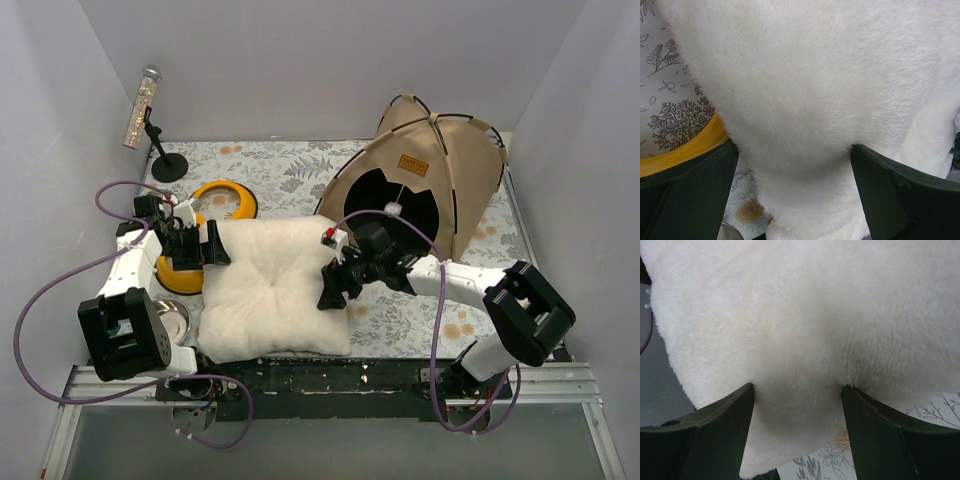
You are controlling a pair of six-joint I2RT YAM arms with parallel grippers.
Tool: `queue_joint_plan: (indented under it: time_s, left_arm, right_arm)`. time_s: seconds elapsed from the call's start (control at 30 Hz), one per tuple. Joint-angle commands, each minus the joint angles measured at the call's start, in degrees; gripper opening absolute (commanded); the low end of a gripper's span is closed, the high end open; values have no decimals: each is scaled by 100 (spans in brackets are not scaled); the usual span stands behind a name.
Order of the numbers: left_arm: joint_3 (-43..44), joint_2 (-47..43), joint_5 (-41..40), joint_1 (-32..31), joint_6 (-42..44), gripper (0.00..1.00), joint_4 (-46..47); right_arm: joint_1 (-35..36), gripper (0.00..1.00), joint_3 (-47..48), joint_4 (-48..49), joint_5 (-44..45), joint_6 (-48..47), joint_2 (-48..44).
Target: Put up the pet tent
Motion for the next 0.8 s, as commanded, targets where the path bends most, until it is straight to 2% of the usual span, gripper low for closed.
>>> queue_joint_plan:
  time_s: [0.0,0.13,0.27,0.33,0.57,0.6,0.67,0.73,0.77]
  left_arm:
    - [-53,61,58,-38,107,92,118]
    - [183,43,-512,-29,-69,98,-92]
    - [763,657,-339,-38,561,98,-1301]
    - [747,825,-40,-29,949,98,-1708]
    - [168,667,66,-29,1592,98,-1877]
    - [97,624,171,-38,1584,98,-1842]
    - [88,527,295,-38,1671,98,-1685]
    - [184,395,286,-47,1619,90,-1465]
    - [289,360,347,-38,1610,83,-1420]
  right_arm:
    - [-213,78,614,-380,127,48,-170]
    - [-504,82,835,-1233,557,627,-566]
    - [-504,84,1089,-1743,778,1286,-374]
    - [-452,86,1125,-1621,725,1463,-172]
    - [-346,86,897,-1041,1068,1473,259]
    - [-328,85,827,-884,1024,1464,277]
    - [-250,76,791,-681,954,1464,295]
    - [-188,65,870,-654,901,1403,312]
    - [-153,58,922,-654,840,1367,278]
